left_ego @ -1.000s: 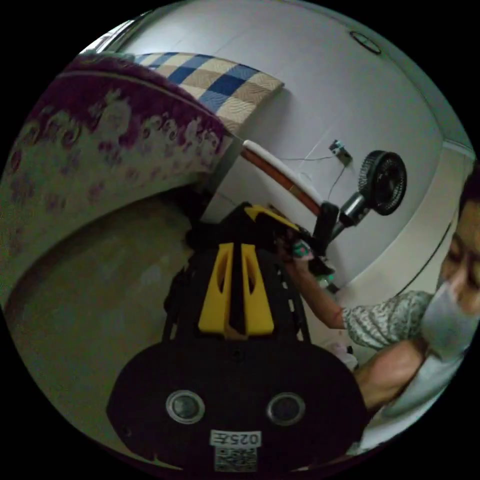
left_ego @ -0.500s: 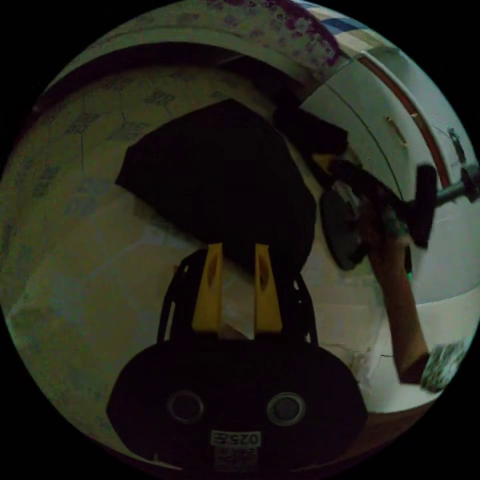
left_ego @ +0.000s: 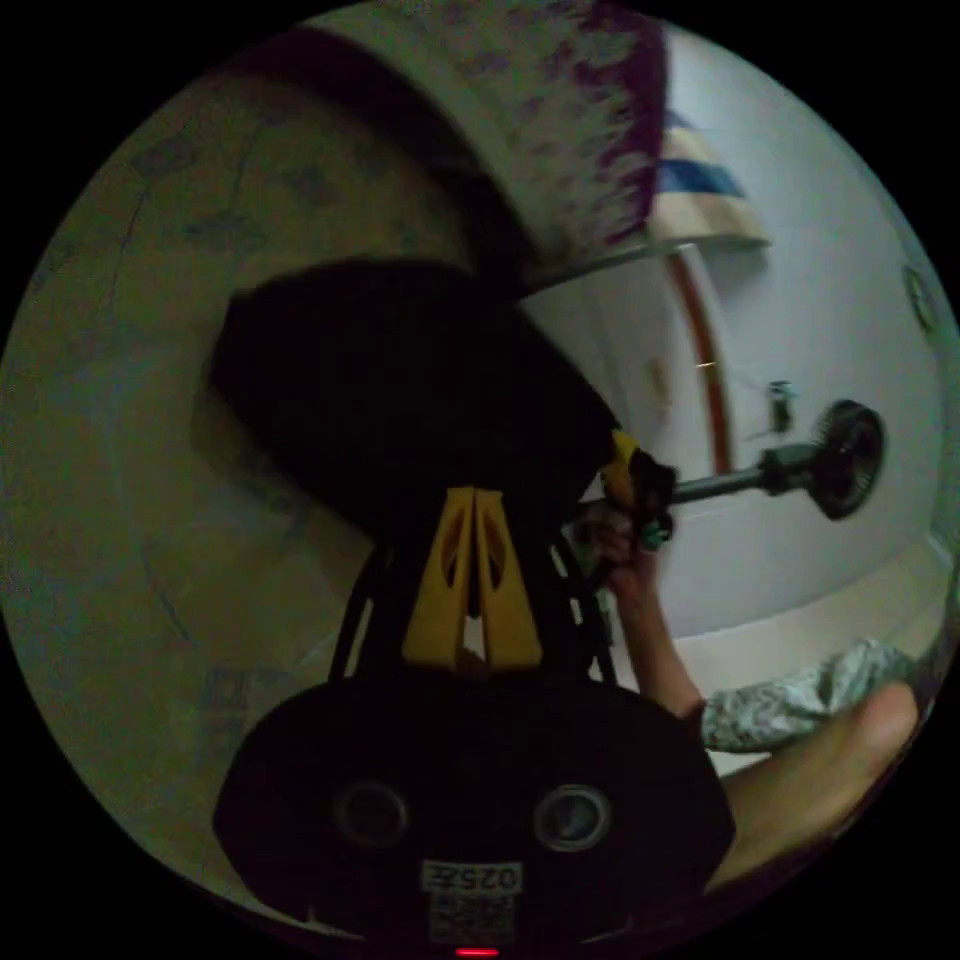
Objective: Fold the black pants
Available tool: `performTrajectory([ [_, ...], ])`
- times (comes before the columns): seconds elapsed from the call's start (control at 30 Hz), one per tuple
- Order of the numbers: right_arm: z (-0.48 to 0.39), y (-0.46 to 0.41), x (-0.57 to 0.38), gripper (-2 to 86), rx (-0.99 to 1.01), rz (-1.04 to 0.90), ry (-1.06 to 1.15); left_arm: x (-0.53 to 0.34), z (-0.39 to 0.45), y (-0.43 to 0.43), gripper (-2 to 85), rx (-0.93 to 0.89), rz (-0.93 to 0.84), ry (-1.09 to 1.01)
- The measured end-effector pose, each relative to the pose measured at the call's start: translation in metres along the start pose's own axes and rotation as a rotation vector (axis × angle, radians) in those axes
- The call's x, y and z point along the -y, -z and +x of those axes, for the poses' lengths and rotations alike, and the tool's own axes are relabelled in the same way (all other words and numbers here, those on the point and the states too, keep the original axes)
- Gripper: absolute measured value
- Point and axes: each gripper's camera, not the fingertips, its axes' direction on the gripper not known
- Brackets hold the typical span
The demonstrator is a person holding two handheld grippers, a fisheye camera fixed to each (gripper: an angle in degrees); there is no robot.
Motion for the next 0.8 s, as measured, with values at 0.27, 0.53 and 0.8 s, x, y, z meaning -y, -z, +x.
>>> performTrajectory([
  [0.27, -0.117, 0.057, 0.043, -1.0, 0.859, 0.595, 0.112, -0.013, 0.149, 0.203, -0.9, -0.423, 0.299, -0.528],
  [0.53, -0.330, -0.039, 0.138, -0.7, 0.882, -0.023, 0.322, -0.073, 0.260, 0.349, -0.9, -0.149, 0.133, -0.565],
  [0.8, -0.359, -0.404, 0.011, 6.5, 0.324, -0.798, 0.462, -0.307, 0.090, 0.478, -0.7, 0.842, 0.538, -0.041],
])
